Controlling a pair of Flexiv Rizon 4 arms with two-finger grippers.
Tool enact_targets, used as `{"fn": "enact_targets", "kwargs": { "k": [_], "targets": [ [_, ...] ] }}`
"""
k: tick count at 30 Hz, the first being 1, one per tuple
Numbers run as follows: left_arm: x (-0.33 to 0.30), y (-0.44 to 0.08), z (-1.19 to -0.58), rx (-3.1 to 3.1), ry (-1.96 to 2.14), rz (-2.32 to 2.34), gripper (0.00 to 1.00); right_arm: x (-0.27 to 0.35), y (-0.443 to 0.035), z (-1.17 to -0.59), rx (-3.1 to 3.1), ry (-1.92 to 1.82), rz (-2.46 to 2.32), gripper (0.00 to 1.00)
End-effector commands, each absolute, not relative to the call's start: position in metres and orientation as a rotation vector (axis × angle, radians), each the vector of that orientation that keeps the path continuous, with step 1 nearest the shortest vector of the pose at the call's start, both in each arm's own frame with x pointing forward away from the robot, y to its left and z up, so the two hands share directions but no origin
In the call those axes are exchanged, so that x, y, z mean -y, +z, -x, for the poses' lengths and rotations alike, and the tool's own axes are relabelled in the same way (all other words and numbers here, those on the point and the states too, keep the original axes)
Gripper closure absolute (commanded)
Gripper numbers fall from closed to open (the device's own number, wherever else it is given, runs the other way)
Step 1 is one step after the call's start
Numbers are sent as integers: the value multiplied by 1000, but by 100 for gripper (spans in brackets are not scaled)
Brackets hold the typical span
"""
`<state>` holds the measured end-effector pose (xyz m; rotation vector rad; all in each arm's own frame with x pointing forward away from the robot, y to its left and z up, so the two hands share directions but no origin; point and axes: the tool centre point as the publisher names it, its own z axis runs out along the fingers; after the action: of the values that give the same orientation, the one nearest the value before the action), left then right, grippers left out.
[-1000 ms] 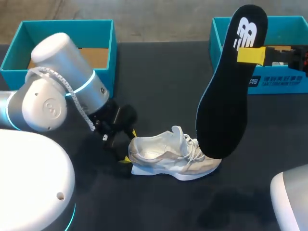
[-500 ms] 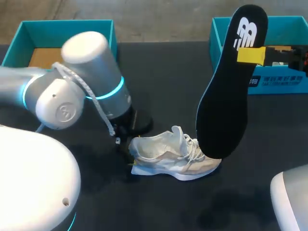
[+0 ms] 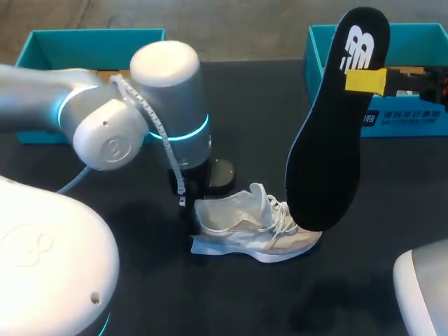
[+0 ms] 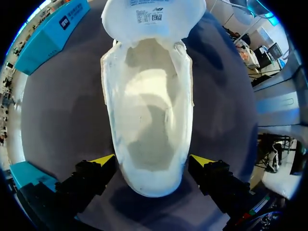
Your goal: Take the shoe out of the shoebox, open the shoe tongue, remove and reinsert the insole, then place the shoe into the shoebox
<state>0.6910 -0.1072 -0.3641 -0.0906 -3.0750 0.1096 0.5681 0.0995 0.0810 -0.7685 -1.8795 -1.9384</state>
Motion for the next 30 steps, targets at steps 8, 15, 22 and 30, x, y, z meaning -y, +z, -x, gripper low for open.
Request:
{"fn": "enact_targets", "kwargs": {
  "k": [8, 15, 22, 30],
  "targets": [
    [134, -333, -707, 3119, 160, 90, 0, -103, 84, -570, 1881, -1934, 770, 100],
    [161, -340, -726, 3110, 159, 115, 0, -103, 84, -570, 1881, -1934, 770, 100],
    [184, -358, -738, 3106, 163, 134, 0, -103, 84, -570, 1881, -1934, 770, 100],
    [195, -367, -741, 3100, 167, 133, 3, -103, 84, -570, 1881, -1934, 770, 100]
  ]
}}
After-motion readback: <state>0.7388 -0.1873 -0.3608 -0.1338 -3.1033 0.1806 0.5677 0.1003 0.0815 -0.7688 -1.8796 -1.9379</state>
